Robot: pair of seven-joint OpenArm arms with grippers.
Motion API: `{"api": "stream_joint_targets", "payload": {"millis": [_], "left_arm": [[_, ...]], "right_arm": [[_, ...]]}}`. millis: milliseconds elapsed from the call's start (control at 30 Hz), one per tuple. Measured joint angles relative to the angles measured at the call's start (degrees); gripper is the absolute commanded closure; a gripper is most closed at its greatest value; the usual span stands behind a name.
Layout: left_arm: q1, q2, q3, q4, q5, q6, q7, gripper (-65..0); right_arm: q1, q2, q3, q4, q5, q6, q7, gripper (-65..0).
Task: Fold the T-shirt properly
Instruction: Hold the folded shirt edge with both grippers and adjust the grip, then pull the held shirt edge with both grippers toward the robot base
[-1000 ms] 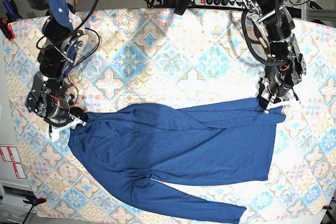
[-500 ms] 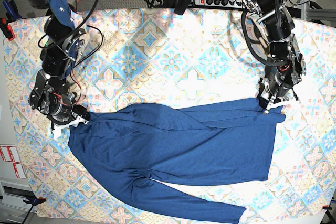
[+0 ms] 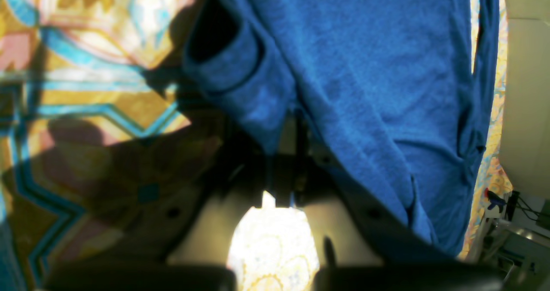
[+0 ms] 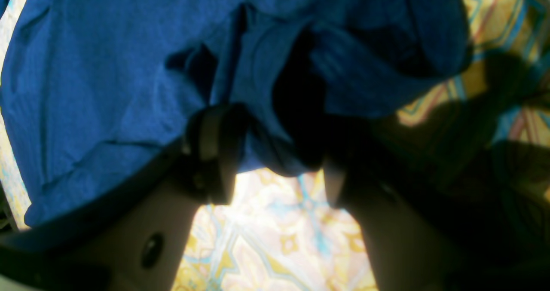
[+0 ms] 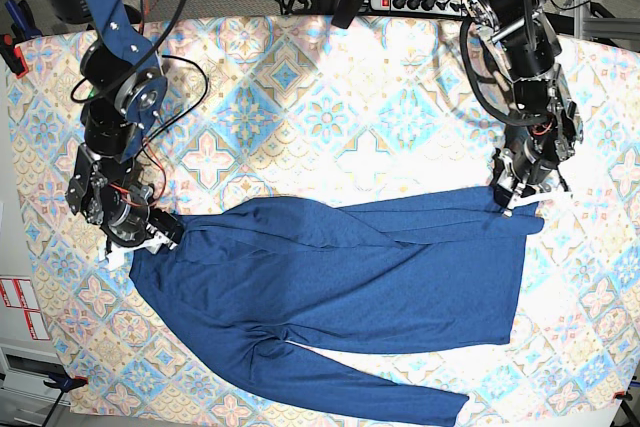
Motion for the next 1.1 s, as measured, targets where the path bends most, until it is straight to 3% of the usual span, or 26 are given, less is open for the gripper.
{"api": "stream_joint_targets", "payload": {"millis": [200,367,567,667,800,967,1100], "left_arm": [[0.0,0.0,0.0,0.0,0.0,-0.02,0.0,0.0],[0.22,-1.01,0.04,0.0,-0.02,-0.2,0.98,0.0],[2.86,-4.0,0.04,0.11,-0.52,-0.63,1.95,0.0],[3.67,-4.15,0.02,0.11,-0.63,-3.17,1.68,0.0],[5.33,-4.48,0.13,1.88,-0.63,-4.07,2.32,0.0],[10.19,-4.13,0.15,9.29,-0.68,-4.24,5.4,0.0],[13.03,-3.85,0.28,13.22,-1.05,-4.5,6.16,0.0]], "right_arm": [[-0.24,-0.04,0.0,-0.11,-0.59,-0.31,-0.81,0.0],[-0.35,0.2,0.52,-0.15,-0.55,-0.22,-1.31,0.0],[-2.64,2.99,9.35,4.28,-0.15,0.37,-5.51,0.0],[-5.14,2.49,11.8,7.39,0.04,0.35,-8.24,-0.1],[-7.15,1.75,12.04,13.31,-0.35,0.66,-12.5,-0.1],[-12.5,1.79,11.98,21.77,0.33,4.7,-15.47,-0.1],[-17.18,1.73,12.04,25.64,2.16,4.87,-16.41,-0.1]]}}
